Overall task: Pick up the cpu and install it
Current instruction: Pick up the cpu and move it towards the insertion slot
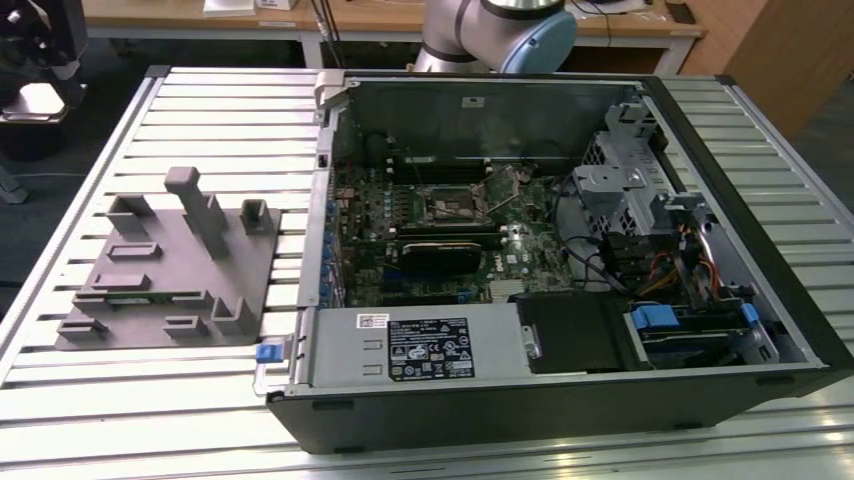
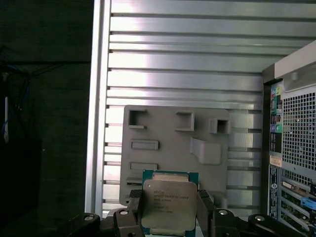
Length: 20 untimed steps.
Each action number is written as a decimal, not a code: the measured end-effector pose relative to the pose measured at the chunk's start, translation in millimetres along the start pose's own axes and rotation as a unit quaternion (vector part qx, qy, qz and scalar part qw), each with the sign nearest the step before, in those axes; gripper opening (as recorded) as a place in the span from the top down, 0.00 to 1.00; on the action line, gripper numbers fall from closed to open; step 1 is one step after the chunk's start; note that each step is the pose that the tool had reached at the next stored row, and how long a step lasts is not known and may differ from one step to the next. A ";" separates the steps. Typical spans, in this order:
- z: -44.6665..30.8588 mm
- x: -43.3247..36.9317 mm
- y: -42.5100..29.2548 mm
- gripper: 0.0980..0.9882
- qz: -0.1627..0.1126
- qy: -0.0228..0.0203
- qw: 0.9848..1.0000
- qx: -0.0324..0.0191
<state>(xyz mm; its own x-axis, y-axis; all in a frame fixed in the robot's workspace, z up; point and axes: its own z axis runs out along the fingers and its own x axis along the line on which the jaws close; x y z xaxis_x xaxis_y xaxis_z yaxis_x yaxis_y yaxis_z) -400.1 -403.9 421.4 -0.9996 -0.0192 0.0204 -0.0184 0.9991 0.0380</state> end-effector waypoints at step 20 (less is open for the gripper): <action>-0.4 -17.4 -0.3 0.52 0.000 0.000 1.000 0.000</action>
<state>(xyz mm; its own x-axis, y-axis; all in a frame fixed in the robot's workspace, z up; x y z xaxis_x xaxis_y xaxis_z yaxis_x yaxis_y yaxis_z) -382.7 -403.9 421.4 -0.9996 -0.0191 0.0204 -0.0184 0.9991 0.0380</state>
